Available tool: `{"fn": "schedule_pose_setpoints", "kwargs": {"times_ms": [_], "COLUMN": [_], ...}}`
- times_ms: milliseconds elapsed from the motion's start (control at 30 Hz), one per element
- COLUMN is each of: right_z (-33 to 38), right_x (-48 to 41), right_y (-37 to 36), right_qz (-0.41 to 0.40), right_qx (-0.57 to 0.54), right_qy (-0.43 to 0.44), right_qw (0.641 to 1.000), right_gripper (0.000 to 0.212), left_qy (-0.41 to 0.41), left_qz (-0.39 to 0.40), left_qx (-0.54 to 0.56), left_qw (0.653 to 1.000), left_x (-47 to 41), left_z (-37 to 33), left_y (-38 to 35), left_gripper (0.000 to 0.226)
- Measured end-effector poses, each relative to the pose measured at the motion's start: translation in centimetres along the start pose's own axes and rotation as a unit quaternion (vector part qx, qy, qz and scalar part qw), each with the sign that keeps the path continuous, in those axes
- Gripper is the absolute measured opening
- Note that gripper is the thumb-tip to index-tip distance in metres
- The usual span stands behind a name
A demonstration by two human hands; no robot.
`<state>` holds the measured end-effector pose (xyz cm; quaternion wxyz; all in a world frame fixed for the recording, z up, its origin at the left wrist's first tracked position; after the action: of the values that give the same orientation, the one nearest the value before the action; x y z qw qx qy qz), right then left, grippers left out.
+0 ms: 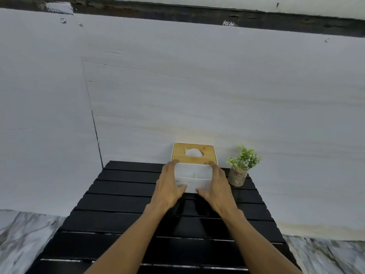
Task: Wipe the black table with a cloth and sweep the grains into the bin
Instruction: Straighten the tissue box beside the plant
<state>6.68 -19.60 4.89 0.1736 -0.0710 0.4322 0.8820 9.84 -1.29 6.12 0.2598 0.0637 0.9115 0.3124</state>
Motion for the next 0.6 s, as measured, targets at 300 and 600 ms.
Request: {"fn": "schedule_pose_setpoints", "kwargs": {"times_ms": [300,600], "right_z": [5.0,10.7], "right_x": [2.8,3.5], "right_y": [1.0,0.3], "right_qz": [-0.113,-0.124], "right_qx": [-0.050,-0.080], "right_qy": [0.087,0.138], "right_qw": [0.989,0.979], "right_gripper": [0.083,0.085], "left_qy": [-0.104,-0.129], "left_qz": [-0.091,-0.118], "left_qx": [0.007,-0.025], "left_qw": [0.990,0.984], "left_x": [2.5,3.8], "left_z": [-1.9,-1.4], "left_y": [6.1,12.1], "left_gripper": [0.073,0.076]}}
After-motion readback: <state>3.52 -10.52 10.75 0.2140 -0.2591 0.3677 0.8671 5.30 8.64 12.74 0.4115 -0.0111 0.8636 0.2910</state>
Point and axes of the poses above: each hand's wrist, its own x-axis away from the middle knuckle, its own y-axis out of the back of the hand, z = x × y, the point moved 3 cm from there along -x, towards the middle knuckle, and after that the axes turned 8 degrees about -y, right-handed, at the moved point
